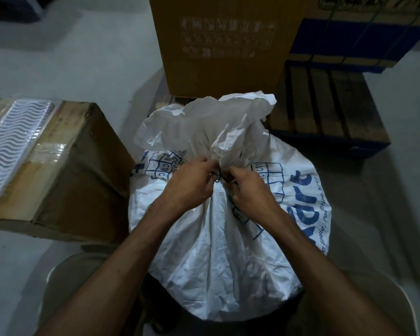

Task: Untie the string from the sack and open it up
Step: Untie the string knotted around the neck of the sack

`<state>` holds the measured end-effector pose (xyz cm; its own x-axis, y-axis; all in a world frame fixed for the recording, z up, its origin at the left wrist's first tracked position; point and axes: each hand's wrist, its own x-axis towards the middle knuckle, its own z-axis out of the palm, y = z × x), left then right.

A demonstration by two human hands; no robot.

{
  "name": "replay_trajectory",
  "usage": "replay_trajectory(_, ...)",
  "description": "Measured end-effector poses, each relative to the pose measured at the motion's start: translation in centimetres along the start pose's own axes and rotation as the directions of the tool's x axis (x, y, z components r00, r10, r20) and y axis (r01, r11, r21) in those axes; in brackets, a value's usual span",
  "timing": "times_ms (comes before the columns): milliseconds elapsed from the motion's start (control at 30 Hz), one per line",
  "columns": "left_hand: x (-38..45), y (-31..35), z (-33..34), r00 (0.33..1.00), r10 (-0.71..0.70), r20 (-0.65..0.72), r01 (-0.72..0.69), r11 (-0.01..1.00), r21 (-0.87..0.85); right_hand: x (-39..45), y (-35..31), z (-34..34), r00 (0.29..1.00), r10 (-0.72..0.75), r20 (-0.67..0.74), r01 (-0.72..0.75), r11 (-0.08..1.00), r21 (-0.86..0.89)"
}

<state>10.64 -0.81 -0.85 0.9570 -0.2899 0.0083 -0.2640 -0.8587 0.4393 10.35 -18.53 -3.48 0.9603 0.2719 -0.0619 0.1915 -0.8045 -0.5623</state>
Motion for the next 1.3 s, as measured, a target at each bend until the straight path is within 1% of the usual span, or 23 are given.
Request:
replay_trajectory(100, -0.4, 0.1, 0.1, 1.000, -0.010, 0.006, 0.009, 1.000, 0.025, -0.3, -0.2, -0.2, 1.000, -0.002, 0.015, 0.002, 1.000, 0.022)
replay_trajectory(167, -0.8, 0.2, 0.1, 1.000, -0.023, -0.018, 0.023, 0.999, -0.025, -0.6, -0.3, -0.4, 1.000, 0.013, 0.026, -0.014, 0.999, 0.037)
replay_trajectory(267, -0.8, 0.1, -0.2, 1.000, -0.023, -0.008, 0.022, 0.994, -0.105, -0.6, -0.5, -0.7, 0.999, 0.033, 0.033, -0.034, 0.999, 0.021)
replay_trajectory(367, -0.7, -0.2, -0.2, 1.000, -0.009, -0.019, 0.007, 0.992, -0.130, -0.7, -0.7, -0.6, 0.999, 0.024, 0.034, -0.024, 1.000, -0.003)
replay_trajectory(433, -0.3, -0.3, -0.1, 0.999, 0.004, -0.038, -0.007, 0.996, -0.091, -0.6, -0.4, -0.5, 0.999, 0.031, 0.014, -0.031, 0.999, 0.030)
replay_trajectory(500, 0.4, -0.4, -0.2, 0.999, -0.011, -0.032, 0.009, 0.998, -0.065, -0.4, -0.2, -0.5, 0.999, 0.043, 0.014, -0.044, 0.997, 0.066)
replay_trajectory(600, 1.5, -0.5, -0.4, 0.998, -0.050, 0.033, 0.052, 0.997, -0.049, -0.2, 0.0, -0.6, 0.999, 0.049, 0.024, -0.051, 0.994, 0.097)
replay_trajectory(667, 2.3, 0.1, -0.6, 0.995, -0.068, 0.073, 0.067, 0.998, 0.017, -0.2, 0.0, -0.9, 0.999, 0.026, 0.028, -0.028, 0.996, 0.090)
replay_trajectory(767, 2.9, 1.4, -0.5, 0.998, -0.059, 0.030, 0.052, 0.980, 0.194, -0.4, -0.4, -1.3, 0.999, 0.014, 0.045, -0.016, 0.999, 0.046)
replay_trajectory(833, 2.7, 2.2, 0.0, 0.997, -0.072, -0.023, 0.075, 0.968, 0.240, -0.6, -0.5, -1.2, 0.998, 0.032, 0.050, -0.033, 0.999, 0.024)
replay_trajectory(900, 2.4, 2.8, 0.3, 0.992, -0.108, -0.059, 0.118, 0.974, 0.195, -0.9, -0.5, -1.0, 0.998, 0.037, 0.059, -0.039, 0.999, 0.024)
replay_trajectory(1000, 2.6, 2.7, 0.5, 0.976, -0.205, -0.070, 0.211, 0.974, 0.088, -1.0, -0.3, -1.1, 0.998, 0.013, 0.062, -0.016, 0.999, 0.047)
replay_trajectory(1067, 3.0, 2.5, 0.4, 0.962, -0.250, -0.105, 0.257, 0.965, 0.052, -1.1, -0.1, -1.4, 0.998, 0.018, 0.068, -0.023, 0.998, 0.066)
replay_trajectory(1200, 3.3, 2.5, 1.1, 0.948, -0.288, -0.133, 0.296, 0.954, 0.043, -0.9, 0.2, -1.7, 0.990, 0.030, 0.137, -0.032, 0.999, 0.018)
replay_trajectory(1300, 3.6, 2.6, 1.2, 0.953, -0.269, -0.139, 0.273, 0.962, 0.011, -0.9, 0.4, -1.7, 0.986, 0.023, 0.163, -0.021, 1.000, -0.013)
